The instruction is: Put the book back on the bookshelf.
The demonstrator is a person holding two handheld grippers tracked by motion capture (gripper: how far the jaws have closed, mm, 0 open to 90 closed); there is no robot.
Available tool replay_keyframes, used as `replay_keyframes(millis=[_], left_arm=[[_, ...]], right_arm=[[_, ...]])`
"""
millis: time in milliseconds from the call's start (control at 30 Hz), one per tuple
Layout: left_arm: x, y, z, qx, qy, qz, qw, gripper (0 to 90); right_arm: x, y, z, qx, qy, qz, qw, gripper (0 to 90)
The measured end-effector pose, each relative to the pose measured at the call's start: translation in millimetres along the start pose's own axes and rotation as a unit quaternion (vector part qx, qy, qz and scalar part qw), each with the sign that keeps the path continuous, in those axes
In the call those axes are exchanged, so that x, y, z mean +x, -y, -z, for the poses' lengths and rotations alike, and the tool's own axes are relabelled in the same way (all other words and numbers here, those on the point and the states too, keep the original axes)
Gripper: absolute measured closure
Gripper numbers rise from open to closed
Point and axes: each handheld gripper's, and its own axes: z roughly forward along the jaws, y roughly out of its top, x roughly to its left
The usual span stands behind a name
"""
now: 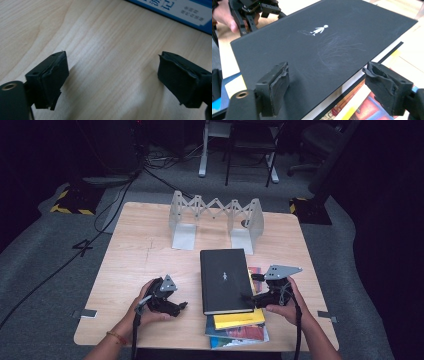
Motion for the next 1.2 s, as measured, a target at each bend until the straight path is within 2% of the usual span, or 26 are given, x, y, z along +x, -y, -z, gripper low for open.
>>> replay_keyframes(millis=[133, 167, 233, 300, 367, 400, 433, 500, 600, 700, 767, 800, 833, 867, 900, 1000, 1067, 1200], left_arm=[[2.8, -8.6, -5.7, 0.001, 0.002, 0.002, 1.0000, 15.7], [3.6, -10.5, -7.1, 0.000, 0.006, 0.004, 1.0000, 16.3], [5.3, -17.4, -12.5, 0.003, 0.004, 0.000, 1.0000, 19.0], [7.1, -23.2, -15.9, -0.001, 0.006, 0.004, 1.0000, 19.3], [8.5, -28.2, -18.3, -0.015, -0.001, 0.003, 0.9999, 21.3], [9.6, -31.2, -20.0, -0.011, 0.004, 0.003, 0.9999, 21.3], [11.0, -34.4, -21.8, -0.008, 0.005, 0.003, 1.0000, 21.3], [13.8, -40.8, -23.4, -0.022, 0.001, 0.002, 0.9998, 22.5], [20.8, -49.3, -27.4, -0.029, 0.002, 0.007, 0.9996, 23.6], [26.6, -56.8, -31.0, -0.038, 0.003, 0.009, 0.9992, 25.1], [30.3, -61.3, -32.5, -0.061, -0.006, 0.009, 0.9981, 27.3], [32.1, -62.9, -34.0, -0.064, 0.007, 0.010, 0.9979, 30.3], [33.6, -64.5, -36.0, -0.062, 0.012, 0.012, 0.9980, 29.9], [34.4, -66.6, -38.2, -0.057, 0.008, 0.010, 0.9983, 29.3], [35.5, -69.1, -39.8, -0.057, 0.004, 0.007, 0.9983, 29.4], [38.1, -74.0, -41.6, -0.067, 0.010, 0.013, 0.9976, 30.9], [40.7, -75.9, -42.5, -0.064, 0.005, 0.009, 0.9979, 31.6], [51.8, -80.0, -42.6, -0.082, 0.014, 0.018, 0.9964, 37.6]], right_arm=[[-8.8, -1.8, -4.1, 0.008, -0.007, -0.019, 0.9998, 14.0], [-12.2, -2.0, -6.4, 0.010, -0.015, -0.024, 0.9996, 12.2], [-16.2, -2.1, -10.0, 0.012, -0.013, -0.029, 0.9994, 4.6], [-20.8, -2.2, -12.7, 0.017, -0.028, -0.035, 0.9988, 4.3], [-23.7, -3.0, -14.4, 0.021, -0.039, -0.037, 0.9983, 4.1], [-24.8, -4.3, -16.5, 0.023, -0.046, -0.037, 0.9980, 4.1], [-24.8, -4.3, -16.5, 0.023, -0.046, -0.037, 0.9980, 4.1], [-26.5, -5.2, -19.7, 0.024, -0.057, -0.040, 0.9973, 3.7], [-27.1, -6.5, -25.1, 0.024, -0.070, -0.045, 0.9962, 2.9], [-26.0, -8.8, -29.0, 0.024, -0.073, -0.040, 0.9963, 1.4], [-26.7, -10.8, -30.6, 0.028, -0.073, -0.033, 0.9964, 0.1], [-27.6, -12.0, -31.2, 0.031, -0.074, -0.033, 0.9962, 0.0], [-28.2, -12.5, -32.0, 0.031, -0.073, -0.036, 0.9962, 0.0], [-28.6, -12.5, -32.3, 0.031, -0.074, -0.038, 0.9961, 0.0], [-28.9, -12.5, -32.6, 0.031, -0.074, -0.039, 0.9960, 0.0], [-28.1, -12.6, -32.2, 0.030, -0.071, -0.036, 0.9964, 0.0], [-27.5, -12.9, -32.1, 0.030, -0.069, -0.034, 0.9966, 0.1], [-27.1, -13.1, -31.9, 0.029, -0.068, -0.030, 0.9968, 0.1]])
